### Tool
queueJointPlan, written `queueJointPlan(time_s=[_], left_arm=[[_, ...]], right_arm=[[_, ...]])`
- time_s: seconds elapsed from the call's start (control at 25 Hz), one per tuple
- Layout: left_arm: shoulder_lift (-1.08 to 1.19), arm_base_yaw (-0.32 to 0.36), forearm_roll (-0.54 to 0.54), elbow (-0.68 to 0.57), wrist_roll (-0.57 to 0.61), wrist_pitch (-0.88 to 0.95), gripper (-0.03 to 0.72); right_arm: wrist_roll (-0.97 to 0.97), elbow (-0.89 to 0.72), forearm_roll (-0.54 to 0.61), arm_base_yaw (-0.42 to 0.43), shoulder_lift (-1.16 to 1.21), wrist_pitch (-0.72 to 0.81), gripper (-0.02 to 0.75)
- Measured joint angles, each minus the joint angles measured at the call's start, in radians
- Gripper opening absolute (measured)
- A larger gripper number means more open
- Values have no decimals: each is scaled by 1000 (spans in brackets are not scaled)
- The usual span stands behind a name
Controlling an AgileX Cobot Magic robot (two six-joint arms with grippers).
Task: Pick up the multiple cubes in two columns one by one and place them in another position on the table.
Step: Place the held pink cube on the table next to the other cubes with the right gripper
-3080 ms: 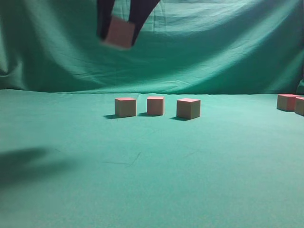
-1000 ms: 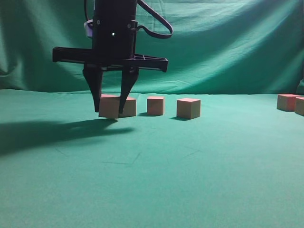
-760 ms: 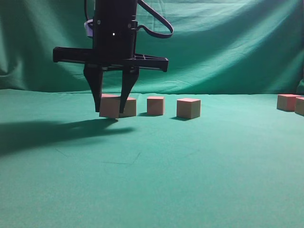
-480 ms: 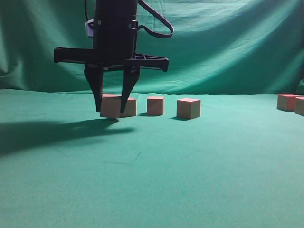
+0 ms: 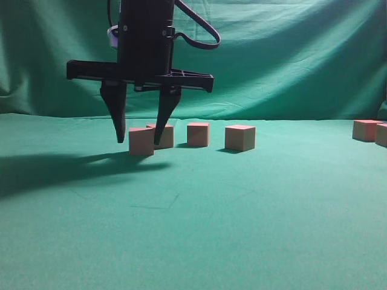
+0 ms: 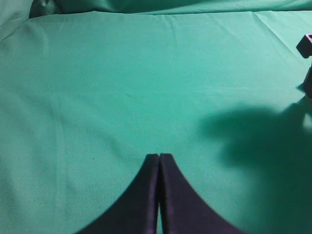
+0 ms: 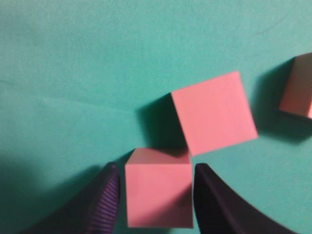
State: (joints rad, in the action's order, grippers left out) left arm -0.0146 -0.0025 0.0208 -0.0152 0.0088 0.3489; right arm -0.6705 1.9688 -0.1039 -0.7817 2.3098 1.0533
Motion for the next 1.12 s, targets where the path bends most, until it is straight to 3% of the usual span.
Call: queueJointPlan(time_s=[0.24, 0.28, 0.32, 0.36, 0.52, 0.84, 1.12], left_arm=[[0, 0, 0, 0, 0, 0, 0], [0, 0, 0, 0, 0, 0, 0], [0, 0, 0, 0, 0, 0, 0], [0, 0, 0, 0, 0, 0, 0], [0, 0, 0, 0, 0, 0, 0], [0, 0, 0, 0, 0, 0, 0], [0, 0, 0, 0, 0, 0, 0]], right_arm=[[4, 0, 10, -2, 0, -4, 320], [4, 0, 10, -2, 0, -4, 380], [4, 0, 10, -2, 0, -4, 378], [4, 0, 10, -2, 0, -4, 439], [4, 0, 10, -2, 0, -4, 563], [35, 6, 2, -2, -25, 9, 546], [107, 119, -54, -2, -112, 149, 546]])
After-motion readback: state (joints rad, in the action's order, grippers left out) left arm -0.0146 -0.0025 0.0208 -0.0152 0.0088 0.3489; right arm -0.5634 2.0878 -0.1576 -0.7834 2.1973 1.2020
